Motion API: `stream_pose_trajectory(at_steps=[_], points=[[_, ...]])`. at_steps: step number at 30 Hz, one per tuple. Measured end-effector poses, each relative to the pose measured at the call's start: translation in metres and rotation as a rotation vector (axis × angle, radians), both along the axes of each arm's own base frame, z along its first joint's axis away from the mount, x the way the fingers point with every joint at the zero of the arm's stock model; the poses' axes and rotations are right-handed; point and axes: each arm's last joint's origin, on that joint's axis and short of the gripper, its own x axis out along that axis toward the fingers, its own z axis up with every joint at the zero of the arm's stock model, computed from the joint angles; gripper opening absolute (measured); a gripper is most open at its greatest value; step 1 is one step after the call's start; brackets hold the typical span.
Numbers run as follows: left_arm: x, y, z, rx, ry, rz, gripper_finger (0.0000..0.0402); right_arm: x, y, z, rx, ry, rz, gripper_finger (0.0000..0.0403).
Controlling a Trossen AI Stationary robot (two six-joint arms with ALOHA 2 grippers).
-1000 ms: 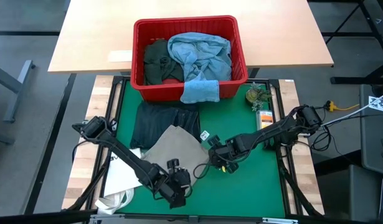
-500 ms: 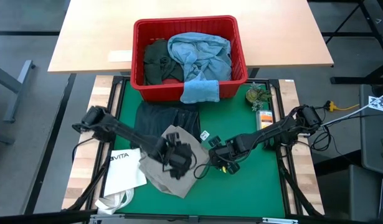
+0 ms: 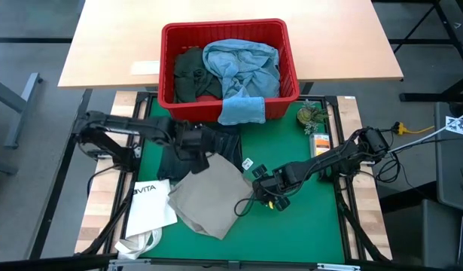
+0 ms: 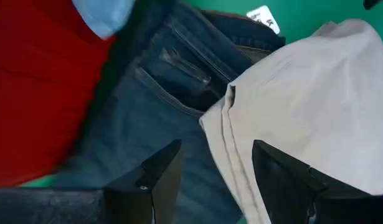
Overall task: Fold Laundry from Bin
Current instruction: Stack the folded brown shorts on top of the folded dark blue pants
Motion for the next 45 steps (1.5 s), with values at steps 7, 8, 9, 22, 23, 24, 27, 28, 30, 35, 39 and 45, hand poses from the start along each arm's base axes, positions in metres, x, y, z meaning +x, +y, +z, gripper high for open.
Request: stream_pose_trajectory(at_steps=[7,8,9,22,23,24,27,28,30,35,39,45], points=[[-0.005,0.028,-0.049,-0.182,-0.009,-0.054,0.0188,0.0,0.0,0.0,0.006,0.0,-0.017,0.0182],[-0.005,0.033,-0.055,-0.195,-0.016,-0.056,0.0188,0.0,0.0,0.0,0.006,0.002,-0.018,0.0182],[-0.006,0.038,-0.061,-0.213,-0.029,-0.05,0.0188,0.0,0.0,0.0,0.006,0.001,-0.019,0.0182],[-0.019,0.085,-0.119,-0.511,-0.253,-0.095,0.0188,0.0,0.0,0.0,0.008,-0.001,-0.021,0.0182],[-0.02,0.085,-0.122,-0.526,-0.269,-0.101,0.0188,0.0,0.0,0.0,0.008,-0.001,-0.021,0.0182],[-0.02,0.085,-0.125,-0.536,-0.281,-0.094,0.0188,0.0,0.0,0.0,0.008,-0.002,-0.021,0.0182],[-0.022,0.083,-0.133,-0.537,-0.286,-0.072,0.0188,0.001,0.0,0.0,0.01,-0.012,-0.022,0.0182],[-0.023,0.082,-0.135,-0.54,-0.28,-0.072,0.0188,0.002,0.001,0.001,0.014,-0.021,-0.022,0.0182],[-0.024,0.077,-0.139,-0.547,-0.266,-0.082,0.0188,0.004,0.001,0.001,0.022,-0.041,-0.022,0.0182],[-0.023,0.067,-0.144,-0.533,-0.253,-0.109,0.0188,0.007,0.002,0.003,0.062,-0.068,-0.091,0.0182],[-0.019,0.058,-0.143,-0.493,-0.263,-0.137,0.0188,0.006,0.002,0.002,0.065,-0.051,-0.112,0.0182],[-0.014,0.051,-0.141,-0.425,-0.294,-0.155,0.0185,0.005,-0.001,0.002,-0.011,-0.073,-0.194,0.0182]])
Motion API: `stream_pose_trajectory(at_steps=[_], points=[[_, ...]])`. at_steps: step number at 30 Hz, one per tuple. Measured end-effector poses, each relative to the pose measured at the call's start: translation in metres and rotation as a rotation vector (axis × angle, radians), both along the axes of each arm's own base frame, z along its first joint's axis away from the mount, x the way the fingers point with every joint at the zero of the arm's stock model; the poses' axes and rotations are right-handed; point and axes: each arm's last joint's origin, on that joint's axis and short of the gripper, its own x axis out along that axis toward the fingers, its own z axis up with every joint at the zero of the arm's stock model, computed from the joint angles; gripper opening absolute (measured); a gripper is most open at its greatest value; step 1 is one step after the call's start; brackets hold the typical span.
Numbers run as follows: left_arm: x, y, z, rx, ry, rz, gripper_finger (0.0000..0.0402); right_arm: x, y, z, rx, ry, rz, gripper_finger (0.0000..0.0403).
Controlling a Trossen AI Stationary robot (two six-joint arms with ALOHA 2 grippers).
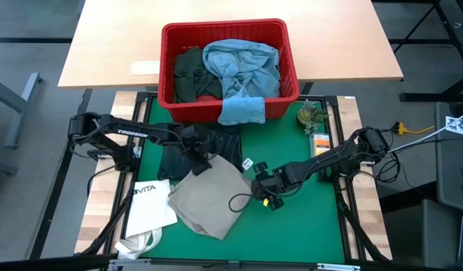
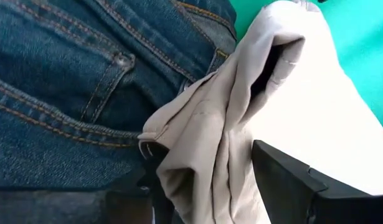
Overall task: Fold Laundry from Bin
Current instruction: Stack the folded brown shorts on top of the folded dark blue pants
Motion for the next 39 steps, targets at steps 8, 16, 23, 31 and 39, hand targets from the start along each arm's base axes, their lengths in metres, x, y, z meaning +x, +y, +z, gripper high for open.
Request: stream_pose_trajectory(at_steps=[8,16,23,31,39], points=[[0.001,-0.003,0.0,0.021,0.002,0.001,0.0135,0.001,0.0,-0.012,-0.007,-0.018,-0.038,0.0182],[0.001,-0.003,0.0,0.025,-0.004,0.002,0.0066,0.005,-0.001,-0.017,0.031,-0.094,-0.041,0.0182],[0.001,-0.003,0.0,0.025,-0.004,0.002,0.0033,0.005,-0.002,-0.025,0.116,-0.147,-0.076,0.0182],[0.002,-0.003,0.0,0.026,-0.009,0.003,0.0014,0.007,-0.002,-0.026,0.123,-0.191,-0.076,0.0158],[0.004,-0.003,0.002,0.003,-0.039,0.006,0.0012,0.007,-0.002,-0.025,0.087,-0.196,-0.006,0.002]])
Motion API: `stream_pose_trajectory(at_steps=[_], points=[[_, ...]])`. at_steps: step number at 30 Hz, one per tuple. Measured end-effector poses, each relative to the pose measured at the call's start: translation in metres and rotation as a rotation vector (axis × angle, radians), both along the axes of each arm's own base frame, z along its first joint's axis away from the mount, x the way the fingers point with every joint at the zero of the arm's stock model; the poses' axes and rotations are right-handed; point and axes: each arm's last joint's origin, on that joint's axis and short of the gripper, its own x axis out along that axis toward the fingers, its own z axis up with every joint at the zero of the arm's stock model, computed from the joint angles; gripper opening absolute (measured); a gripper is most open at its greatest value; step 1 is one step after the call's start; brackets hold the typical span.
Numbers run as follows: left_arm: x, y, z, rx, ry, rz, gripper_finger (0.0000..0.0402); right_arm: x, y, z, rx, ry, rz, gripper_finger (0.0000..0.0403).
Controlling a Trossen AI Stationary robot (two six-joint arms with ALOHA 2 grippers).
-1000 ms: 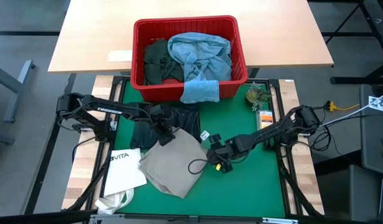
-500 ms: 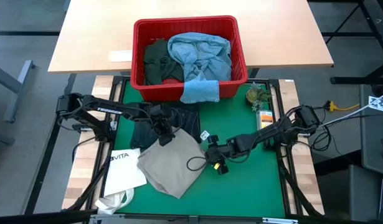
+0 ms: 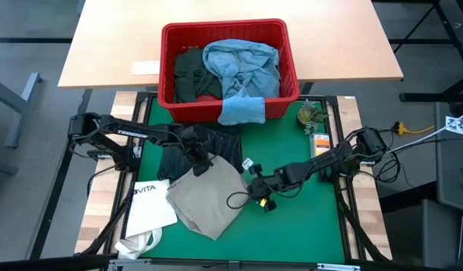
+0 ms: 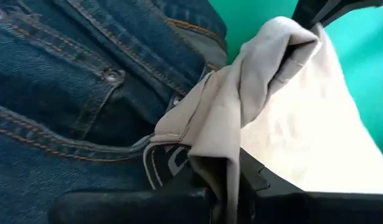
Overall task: Fold Laundry from Bin
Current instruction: Stack the folded brown shorts on top of the folded dark blue pants
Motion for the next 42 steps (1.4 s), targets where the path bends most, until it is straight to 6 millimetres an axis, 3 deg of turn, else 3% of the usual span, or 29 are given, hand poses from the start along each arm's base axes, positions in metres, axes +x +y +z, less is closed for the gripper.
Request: stream_pose_trajectory(at_steps=[4,12,20,27,32,38,42], points=[[-0.004,-0.001,0.011,-0.009,-0.04,-0.004,0.0011,0.006,0.001,0.011,-0.03,-0.025,0.053,0.0043],[-0.032,-0.012,0.05,-0.005,-0.116,0.023,0.001,0.022,0.004,0.047,-0.203,-0.051,0.185,0.0012],[-0.06,-0.029,0.077,-0.008,-0.175,0.07,0.001,0.042,-0.019,0.081,-0.227,-0.117,0.199,0.0022],[-0.054,-0.04,0.071,0.061,-0.143,0.097,0.001,0.037,-0.026,0.08,-0.146,-0.004,0.249,0.0016],[-0.045,-0.042,0.059,0.084,-0.085,0.179,0.0012,0.025,-0.031,0.074,-0.241,0.13,0.213,0.003],[-0.045,-0.04,0.057,0.078,-0.069,0.266,0.0011,0.035,-0.047,0.077,-0.352,0.062,0.21,0.0013],[-0.06,-0.039,0.068,0.084,-0.032,0.319,0.0009,0.045,-0.063,0.082,-0.343,-0.027,0.234,0.0017]])
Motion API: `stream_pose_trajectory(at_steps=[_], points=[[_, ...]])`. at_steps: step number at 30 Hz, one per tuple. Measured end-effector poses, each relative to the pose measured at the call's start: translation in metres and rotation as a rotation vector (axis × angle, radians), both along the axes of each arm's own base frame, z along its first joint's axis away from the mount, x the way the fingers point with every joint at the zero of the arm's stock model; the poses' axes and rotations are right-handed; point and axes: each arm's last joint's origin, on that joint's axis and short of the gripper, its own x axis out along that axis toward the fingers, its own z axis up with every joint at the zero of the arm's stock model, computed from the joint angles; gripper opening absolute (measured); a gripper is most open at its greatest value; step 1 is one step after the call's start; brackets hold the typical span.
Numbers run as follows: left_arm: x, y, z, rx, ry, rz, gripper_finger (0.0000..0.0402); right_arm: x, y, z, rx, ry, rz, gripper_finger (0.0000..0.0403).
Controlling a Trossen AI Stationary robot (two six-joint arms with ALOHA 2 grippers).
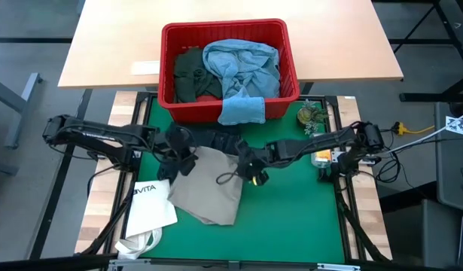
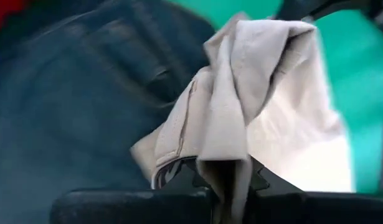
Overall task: Fold Laundry from Bin
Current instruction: Stack the folded brown shorts on top of the folded dark blue pants
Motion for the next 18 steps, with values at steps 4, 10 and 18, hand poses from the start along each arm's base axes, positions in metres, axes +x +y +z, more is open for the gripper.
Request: stream_pose_trajectory(at_steps=[4,10,18], points=[[-0.021,0.003,0.016,0.02,0.095,0.086,0.0008,0.008,-0.017,0.005,0.014,-0.073,0.019,0.0024],[-0.036,0.004,0.047,0.027,0.013,0.139,0.0008,0.02,-0.036,0.016,0.042,-0.24,0.089,0.0014],[-0.035,0.004,0.052,0.026,0.0,0.14,0.0009,0.015,-0.043,0.011,0.054,-0.17,0.103,0.0021]])
